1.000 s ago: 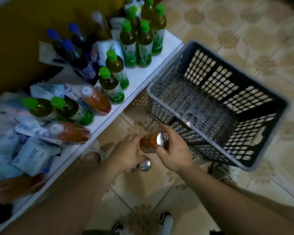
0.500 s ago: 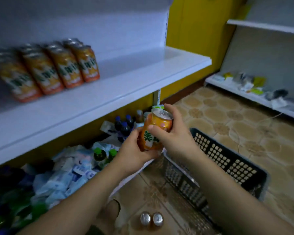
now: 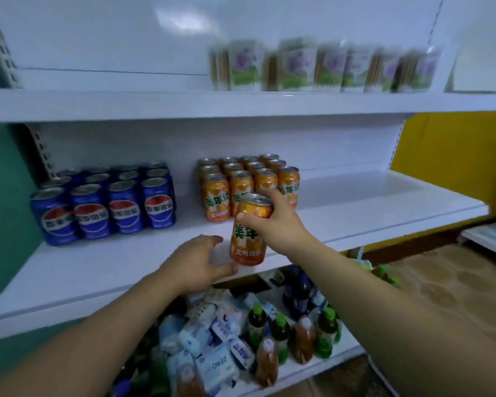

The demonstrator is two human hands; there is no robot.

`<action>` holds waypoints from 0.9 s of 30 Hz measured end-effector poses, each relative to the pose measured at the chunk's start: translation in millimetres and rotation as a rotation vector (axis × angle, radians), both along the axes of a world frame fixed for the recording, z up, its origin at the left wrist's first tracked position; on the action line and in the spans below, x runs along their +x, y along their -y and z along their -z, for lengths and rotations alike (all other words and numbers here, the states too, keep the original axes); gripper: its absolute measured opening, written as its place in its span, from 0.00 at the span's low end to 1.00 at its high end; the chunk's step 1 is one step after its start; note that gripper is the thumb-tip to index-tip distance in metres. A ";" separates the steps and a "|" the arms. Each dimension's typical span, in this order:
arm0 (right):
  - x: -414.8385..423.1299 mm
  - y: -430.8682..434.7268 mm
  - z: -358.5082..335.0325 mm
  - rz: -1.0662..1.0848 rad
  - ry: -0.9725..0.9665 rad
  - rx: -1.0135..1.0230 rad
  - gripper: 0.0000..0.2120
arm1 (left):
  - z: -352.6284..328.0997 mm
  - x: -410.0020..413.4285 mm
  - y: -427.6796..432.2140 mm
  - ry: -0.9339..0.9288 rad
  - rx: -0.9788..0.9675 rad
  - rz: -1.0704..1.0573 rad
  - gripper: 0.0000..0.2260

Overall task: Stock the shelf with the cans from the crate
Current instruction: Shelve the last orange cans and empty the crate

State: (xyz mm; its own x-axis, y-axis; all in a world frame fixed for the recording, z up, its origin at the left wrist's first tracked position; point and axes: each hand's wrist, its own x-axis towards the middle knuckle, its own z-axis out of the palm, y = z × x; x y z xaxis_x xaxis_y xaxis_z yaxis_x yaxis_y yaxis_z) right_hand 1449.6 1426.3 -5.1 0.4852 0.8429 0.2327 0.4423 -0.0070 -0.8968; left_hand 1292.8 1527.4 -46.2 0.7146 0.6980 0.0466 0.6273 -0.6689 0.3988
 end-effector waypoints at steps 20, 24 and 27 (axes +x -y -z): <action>3.8 -110.7 24.1 0.042 0.295 -0.040 0.40 | 34.0 -34.1 -49.8 -0.410 0.168 -0.131 0.38; 4.9 -116.9 30.5 0.068 0.293 -0.011 0.39 | 35.1 -34.2 -49.6 -0.403 0.165 -0.133 0.38; 4.9 -119.2 34.0 0.069 0.265 0.000 0.39 | 36.8 -35.2 -50.1 -0.392 0.174 -0.131 0.38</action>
